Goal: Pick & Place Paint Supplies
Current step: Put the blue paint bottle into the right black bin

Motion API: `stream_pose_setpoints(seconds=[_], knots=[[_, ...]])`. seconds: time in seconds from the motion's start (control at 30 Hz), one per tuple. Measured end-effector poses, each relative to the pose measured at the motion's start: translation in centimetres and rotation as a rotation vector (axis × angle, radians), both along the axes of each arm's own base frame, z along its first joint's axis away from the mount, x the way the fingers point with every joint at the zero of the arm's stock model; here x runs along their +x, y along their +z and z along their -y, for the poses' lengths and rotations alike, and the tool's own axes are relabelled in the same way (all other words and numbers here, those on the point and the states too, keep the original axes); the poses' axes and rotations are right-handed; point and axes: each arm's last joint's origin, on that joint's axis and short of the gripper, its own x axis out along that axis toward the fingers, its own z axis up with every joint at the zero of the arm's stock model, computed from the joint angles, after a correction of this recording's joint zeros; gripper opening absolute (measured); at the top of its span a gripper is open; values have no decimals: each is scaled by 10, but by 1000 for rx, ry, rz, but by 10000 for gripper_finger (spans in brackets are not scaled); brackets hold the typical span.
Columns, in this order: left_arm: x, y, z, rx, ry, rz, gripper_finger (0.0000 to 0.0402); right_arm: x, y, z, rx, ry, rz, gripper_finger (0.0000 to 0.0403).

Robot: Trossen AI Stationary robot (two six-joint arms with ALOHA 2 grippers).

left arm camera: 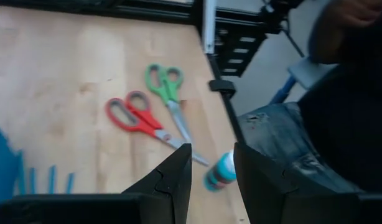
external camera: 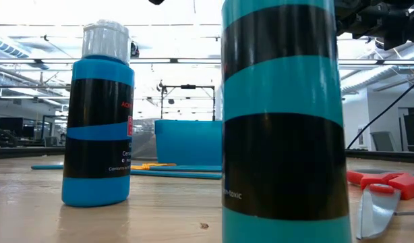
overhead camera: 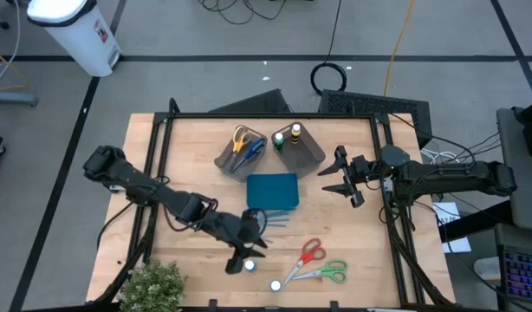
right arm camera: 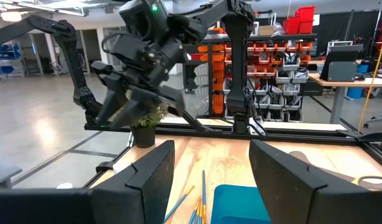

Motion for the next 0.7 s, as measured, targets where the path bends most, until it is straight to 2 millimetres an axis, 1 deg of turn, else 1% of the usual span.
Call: stream_pose_setpoints(seconds=[0.37,0.57,0.7], knots=[[-11,9,31,-49,-91,94,129,0,0,0,8,1,-2,199],[-16,9,40,-35,-128,107,129,0,0,0,8,0,-2,199],[-20,5,42,52,-180,102,129,0,0,0,6,0,-1,199]])
